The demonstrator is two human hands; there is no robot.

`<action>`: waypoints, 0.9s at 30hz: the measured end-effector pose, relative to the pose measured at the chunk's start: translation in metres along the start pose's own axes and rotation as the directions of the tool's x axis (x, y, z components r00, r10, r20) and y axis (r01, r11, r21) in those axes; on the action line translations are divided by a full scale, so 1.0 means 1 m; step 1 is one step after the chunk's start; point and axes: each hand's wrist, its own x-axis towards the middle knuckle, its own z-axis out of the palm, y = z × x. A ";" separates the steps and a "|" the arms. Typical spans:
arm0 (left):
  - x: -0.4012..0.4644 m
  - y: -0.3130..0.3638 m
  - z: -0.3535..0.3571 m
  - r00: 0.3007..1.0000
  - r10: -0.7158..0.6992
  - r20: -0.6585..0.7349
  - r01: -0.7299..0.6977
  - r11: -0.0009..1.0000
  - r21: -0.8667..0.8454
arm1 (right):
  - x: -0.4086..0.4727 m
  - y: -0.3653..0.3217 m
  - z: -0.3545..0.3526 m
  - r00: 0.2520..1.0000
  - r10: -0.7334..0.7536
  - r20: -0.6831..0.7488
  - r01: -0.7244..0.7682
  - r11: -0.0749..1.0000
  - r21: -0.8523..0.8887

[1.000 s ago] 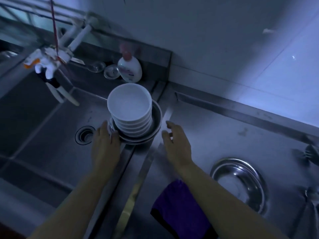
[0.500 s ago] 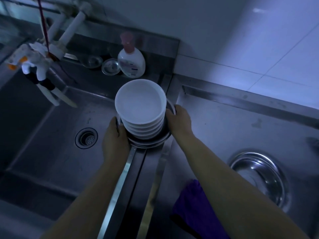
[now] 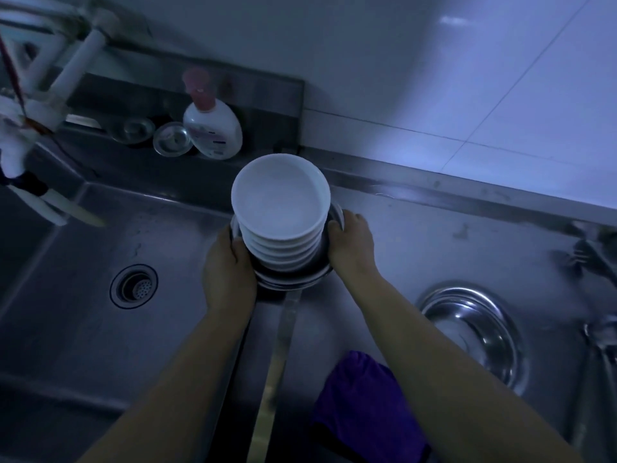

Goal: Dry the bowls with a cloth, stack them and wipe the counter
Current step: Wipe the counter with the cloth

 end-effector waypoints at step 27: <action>0.055 0.017 0.114 0.940 0.187 0.284 -0.258 0.936 0.238 | 0.058 0.085 -0.024 0.928 0.211 -0.306 -0.149 0.965 0.215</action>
